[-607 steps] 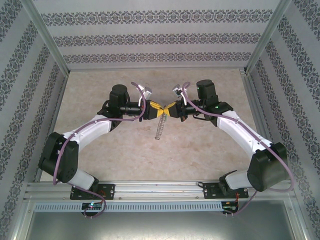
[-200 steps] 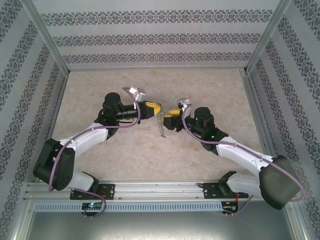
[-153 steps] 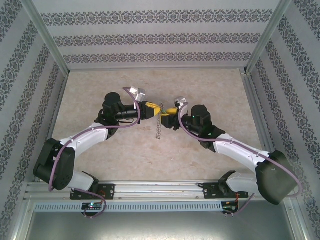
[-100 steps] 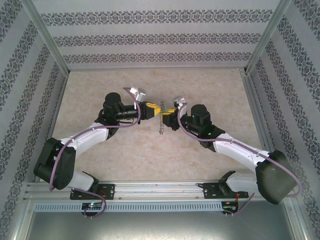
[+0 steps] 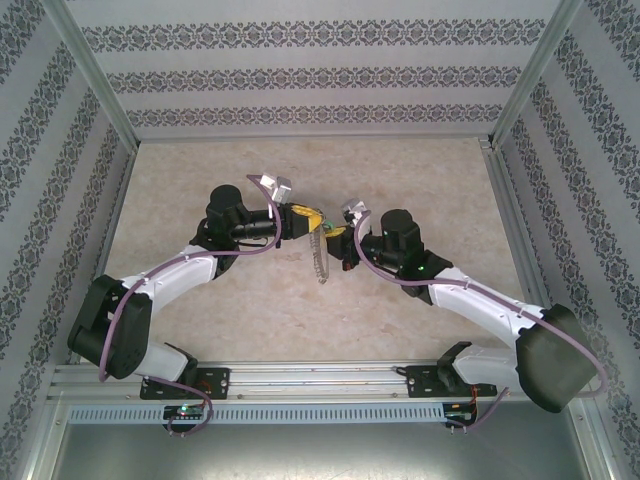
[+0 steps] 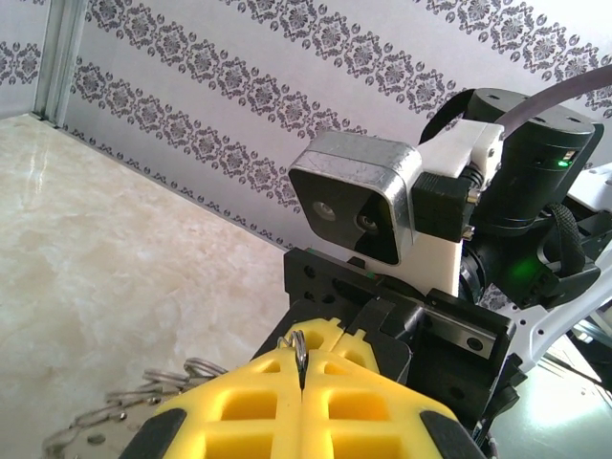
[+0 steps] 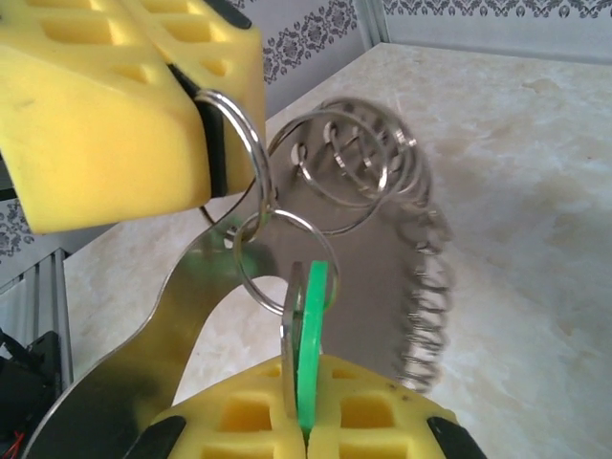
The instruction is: Put the keys on the keyring
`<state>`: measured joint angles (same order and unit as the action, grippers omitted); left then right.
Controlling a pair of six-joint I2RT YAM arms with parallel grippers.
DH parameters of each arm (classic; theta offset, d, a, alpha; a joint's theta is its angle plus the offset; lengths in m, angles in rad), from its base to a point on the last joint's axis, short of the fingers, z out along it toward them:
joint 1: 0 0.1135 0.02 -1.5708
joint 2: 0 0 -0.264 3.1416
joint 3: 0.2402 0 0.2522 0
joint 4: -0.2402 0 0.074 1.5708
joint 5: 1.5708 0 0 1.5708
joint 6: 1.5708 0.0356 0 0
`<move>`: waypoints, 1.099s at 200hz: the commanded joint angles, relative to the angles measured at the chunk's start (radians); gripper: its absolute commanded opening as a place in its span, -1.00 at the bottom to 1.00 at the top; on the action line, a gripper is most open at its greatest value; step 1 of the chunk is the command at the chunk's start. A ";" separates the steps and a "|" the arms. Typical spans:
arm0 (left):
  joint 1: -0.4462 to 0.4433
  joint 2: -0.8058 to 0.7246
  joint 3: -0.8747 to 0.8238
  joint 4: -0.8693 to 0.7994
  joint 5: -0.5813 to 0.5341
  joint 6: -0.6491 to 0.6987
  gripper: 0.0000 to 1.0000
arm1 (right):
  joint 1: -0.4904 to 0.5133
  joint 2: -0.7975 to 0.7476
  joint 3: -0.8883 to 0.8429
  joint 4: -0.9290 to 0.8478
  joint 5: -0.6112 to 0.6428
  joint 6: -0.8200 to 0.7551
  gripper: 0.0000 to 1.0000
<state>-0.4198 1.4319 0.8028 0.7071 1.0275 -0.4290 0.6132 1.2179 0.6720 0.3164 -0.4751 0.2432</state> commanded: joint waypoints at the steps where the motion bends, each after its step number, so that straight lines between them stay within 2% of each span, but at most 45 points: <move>1: -0.010 0.003 0.039 0.116 0.007 -0.019 -1.00 | 0.002 -0.013 0.033 -0.031 -0.055 -0.025 -1.00; 75: -0.011 0.017 0.014 0.167 0.004 -0.038 -1.00 | 0.005 0.064 0.094 -0.031 -0.169 -0.019 -1.00; 177: -0.010 0.041 -0.015 0.254 -0.009 -0.076 -1.00 | -0.038 0.078 0.085 0.042 -0.206 0.048 -1.00; 188: -0.010 0.041 -0.020 0.268 -0.013 -0.081 -1.00 | -0.043 0.067 0.074 0.042 -0.199 0.053 -0.85; 220: -0.010 0.042 -0.032 0.292 -0.032 -0.087 -1.00 | -0.066 0.000 0.016 0.069 -0.184 0.092 -0.23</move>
<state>-0.4198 1.4719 0.7849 0.8864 1.0069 -0.4927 0.5682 1.2819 0.7284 0.3275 -0.6518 0.2989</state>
